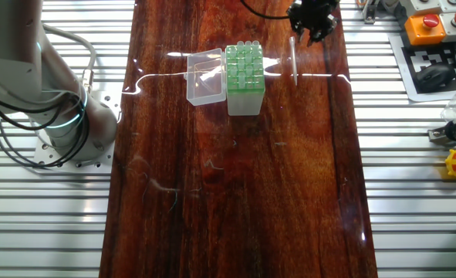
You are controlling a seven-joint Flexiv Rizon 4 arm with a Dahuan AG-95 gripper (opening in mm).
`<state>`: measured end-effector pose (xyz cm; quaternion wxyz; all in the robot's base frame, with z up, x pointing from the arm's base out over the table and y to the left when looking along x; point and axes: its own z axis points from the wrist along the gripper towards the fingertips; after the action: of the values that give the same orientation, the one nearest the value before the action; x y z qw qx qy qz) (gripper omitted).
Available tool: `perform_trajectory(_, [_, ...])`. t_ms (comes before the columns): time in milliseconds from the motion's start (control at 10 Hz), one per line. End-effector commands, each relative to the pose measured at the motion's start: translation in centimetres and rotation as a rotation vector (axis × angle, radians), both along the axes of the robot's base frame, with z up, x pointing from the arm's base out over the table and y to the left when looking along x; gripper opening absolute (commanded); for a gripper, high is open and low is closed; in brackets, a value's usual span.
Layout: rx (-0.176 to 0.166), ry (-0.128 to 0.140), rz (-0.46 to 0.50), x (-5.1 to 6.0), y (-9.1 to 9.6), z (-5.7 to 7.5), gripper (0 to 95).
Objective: Insert a large pipette tip into the holder for large pipette tips
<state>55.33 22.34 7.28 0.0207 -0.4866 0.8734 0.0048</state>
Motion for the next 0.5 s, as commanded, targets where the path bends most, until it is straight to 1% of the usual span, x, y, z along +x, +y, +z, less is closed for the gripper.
perform_trajectory(100, [0.004,0.0,-0.017,0.16,0.15,-0.18,19.0])
perform_trajectory(300, [-0.006,0.003,-0.015,0.16,0.15,-0.18,19.0])
perform_trajectory(500, [-0.007,0.001,0.06,0.16,0.15,-0.18,19.0])
